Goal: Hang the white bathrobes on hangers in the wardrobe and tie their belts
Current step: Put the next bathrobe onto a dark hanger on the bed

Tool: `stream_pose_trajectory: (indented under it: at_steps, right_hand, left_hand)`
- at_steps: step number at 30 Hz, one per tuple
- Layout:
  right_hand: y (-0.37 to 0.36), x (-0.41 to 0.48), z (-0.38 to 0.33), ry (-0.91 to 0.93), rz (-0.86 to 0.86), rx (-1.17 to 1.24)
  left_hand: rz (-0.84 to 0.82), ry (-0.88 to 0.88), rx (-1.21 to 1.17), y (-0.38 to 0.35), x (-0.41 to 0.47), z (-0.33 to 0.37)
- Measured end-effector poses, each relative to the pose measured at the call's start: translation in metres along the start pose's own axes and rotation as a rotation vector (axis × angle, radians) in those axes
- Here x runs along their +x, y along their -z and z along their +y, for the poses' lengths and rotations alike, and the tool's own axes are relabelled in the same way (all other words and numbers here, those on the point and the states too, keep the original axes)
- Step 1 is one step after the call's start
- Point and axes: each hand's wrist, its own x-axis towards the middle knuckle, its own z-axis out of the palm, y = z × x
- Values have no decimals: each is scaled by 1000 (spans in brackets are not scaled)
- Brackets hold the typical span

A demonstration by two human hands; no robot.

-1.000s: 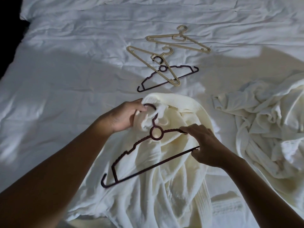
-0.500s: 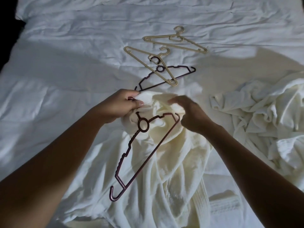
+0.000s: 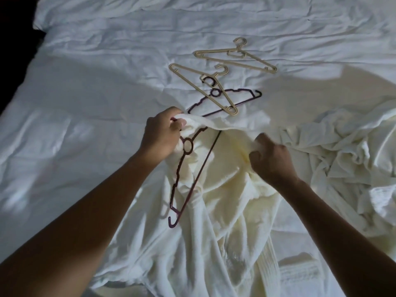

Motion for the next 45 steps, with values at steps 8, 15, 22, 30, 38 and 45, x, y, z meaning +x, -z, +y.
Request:
stream_pose_trajectory:
  at_steps: [8,15,22,30,38,45]
  right_hand:
    - [37,7,-24,136,-2,120]
    - [11,18,-49,21,-320,144]
    - [26,16,-41,60,-338,311]
    - [37,22,-41,23,-296,217]
    - [51,30,-45,-7,-268,285]
    - [34,28,-37,-68,-258,175]
  left_hand:
    - [-393,-104,-381,-24,-1,37]
    - [-280,-183,-257,-36,-15,28]
    - [-454,131,-332,-43,-47,-21]
    - [-172,-33,-355,-26,-37,-6]
    - [-554,38,-476,-7,-35,11]
    - [22,-98,288,-38,-54,-32]
